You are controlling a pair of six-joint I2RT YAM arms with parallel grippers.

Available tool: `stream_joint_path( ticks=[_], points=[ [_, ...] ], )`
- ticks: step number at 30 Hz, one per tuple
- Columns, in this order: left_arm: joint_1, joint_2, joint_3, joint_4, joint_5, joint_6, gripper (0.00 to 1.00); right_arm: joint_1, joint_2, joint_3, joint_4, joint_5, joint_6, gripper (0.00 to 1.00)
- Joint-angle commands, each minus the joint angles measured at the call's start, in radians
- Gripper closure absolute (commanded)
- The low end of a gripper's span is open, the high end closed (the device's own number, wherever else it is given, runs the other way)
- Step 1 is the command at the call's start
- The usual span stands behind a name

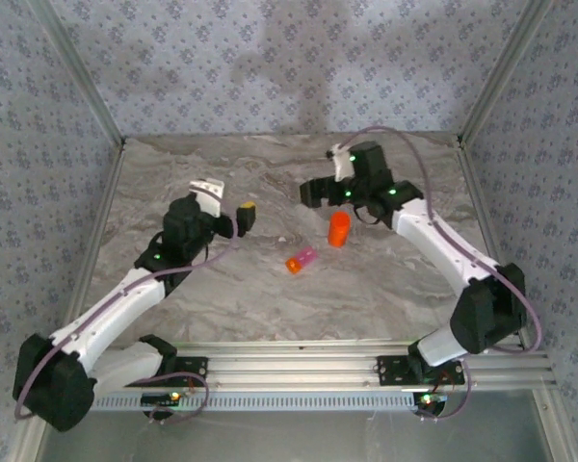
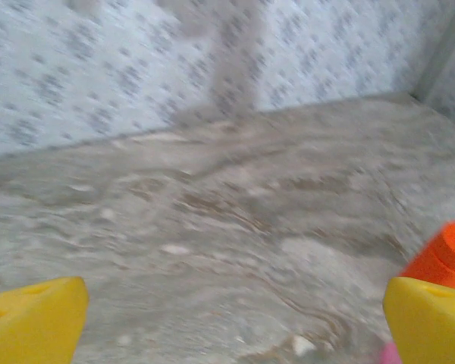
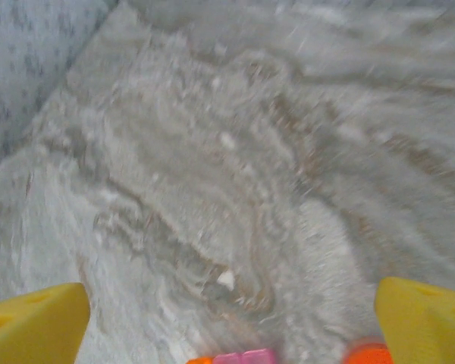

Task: Sort the pills into containers

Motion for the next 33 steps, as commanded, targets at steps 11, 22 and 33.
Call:
stream_joint_path(
  ticks=[11, 22, 33],
  points=[
    [0.309, -0.279, -0.203, 0.071, -0.075, 0.183, 0.01, -0.296, -0.277, -0.195, 0.029, 0.398, 0.073, 0.0],
    [0.419, -0.156, -0.432, 0.322, -0.026, 0.166, 0.01, -0.363, -0.423, -0.611, 0.384, 0.716, -0.022, 0.0],
    [0.424, 0.234, -0.465, 0.678, 0.027, 0.175, 0.01, -0.437, -0.325, -0.868, 0.757, 0.655, -0.113, 0.0]
  ],
)
